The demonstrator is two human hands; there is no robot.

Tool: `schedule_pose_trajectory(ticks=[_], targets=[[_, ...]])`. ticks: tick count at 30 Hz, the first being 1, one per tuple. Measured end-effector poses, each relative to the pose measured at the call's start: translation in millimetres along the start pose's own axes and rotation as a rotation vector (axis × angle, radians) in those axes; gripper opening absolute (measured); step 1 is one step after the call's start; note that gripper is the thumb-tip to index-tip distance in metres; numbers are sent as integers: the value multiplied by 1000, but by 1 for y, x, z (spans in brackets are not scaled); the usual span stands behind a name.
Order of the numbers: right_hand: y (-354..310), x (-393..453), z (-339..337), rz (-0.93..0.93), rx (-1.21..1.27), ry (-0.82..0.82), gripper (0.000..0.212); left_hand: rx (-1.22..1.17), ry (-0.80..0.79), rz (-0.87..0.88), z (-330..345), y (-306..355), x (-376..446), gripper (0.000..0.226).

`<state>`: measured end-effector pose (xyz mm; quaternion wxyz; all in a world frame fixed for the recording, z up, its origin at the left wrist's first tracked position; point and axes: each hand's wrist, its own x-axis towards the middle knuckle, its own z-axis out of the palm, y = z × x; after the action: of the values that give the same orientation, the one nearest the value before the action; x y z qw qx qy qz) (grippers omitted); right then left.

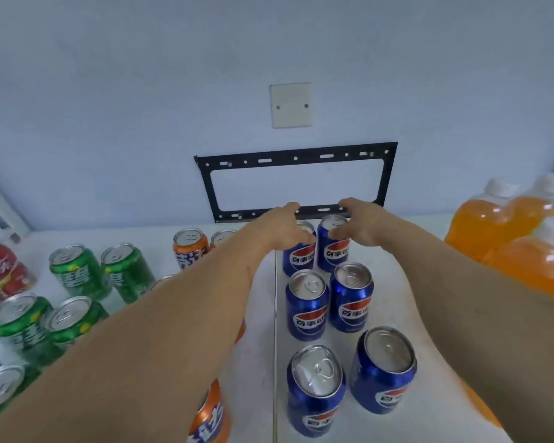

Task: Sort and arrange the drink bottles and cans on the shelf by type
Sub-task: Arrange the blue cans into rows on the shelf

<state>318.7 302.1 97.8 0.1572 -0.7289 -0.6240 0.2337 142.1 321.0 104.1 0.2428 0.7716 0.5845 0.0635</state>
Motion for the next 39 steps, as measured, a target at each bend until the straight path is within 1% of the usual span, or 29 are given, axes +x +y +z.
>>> schedule_pose_trajectory(ticks=[2,7,9,12,14,17,20,21,22,24,25,26,28,30,32,36,39], targets=[[6,10,3,3,18,-36,85,-9,-25,-19,6,0,11,90],[9,18,14,-45,-65,-30,80,73,-33,-2,11,-3,28,85],[7,19,13,-51,-107,-30,75,118,-37,10,9,-3,32,82],[6,16,12,-68,-182,-32,63,79,-62,3,7,-4,33,79],[5,14,12,-72,-221,-41,58,65,-84,5,6,-6,34,77],[2,10,11,-61,-231,-56,60,72,-85,21,7,-7,33,77],[4,-2,9,-35,-157,-56,72,130,-51,8,9,-3,25,85],[5,-9,9,-28,-121,-35,76,176,-27,-3,8,-1,18,84],[7,-18,9,-30,-100,7,76,241,7,1,4,2,8,77],[12,-40,11,-70,-90,103,65,333,54,61,-2,7,-17,58],[15,-50,12,-85,-69,114,61,344,31,103,-4,8,-30,53],[18,-61,13,-94,-40,83,59,336,-23,140,-3,9,-42,53],[24,-78,16,-99,-8,-44,63,340,-181,170,1,7,-63,67],[27,-87,17,-88,22,-130,70,353,-278,166,7,8,-75,76],[27,-89,17,-77,48,-141,71,343,-299,177,13,10,-77,73],[26,-92,19,-100,22,-141,68,336,-281,220,15,9,-74,65],[25,-93,20,-89,21,-129,67,296,-266,202,16,7,-71,61]])
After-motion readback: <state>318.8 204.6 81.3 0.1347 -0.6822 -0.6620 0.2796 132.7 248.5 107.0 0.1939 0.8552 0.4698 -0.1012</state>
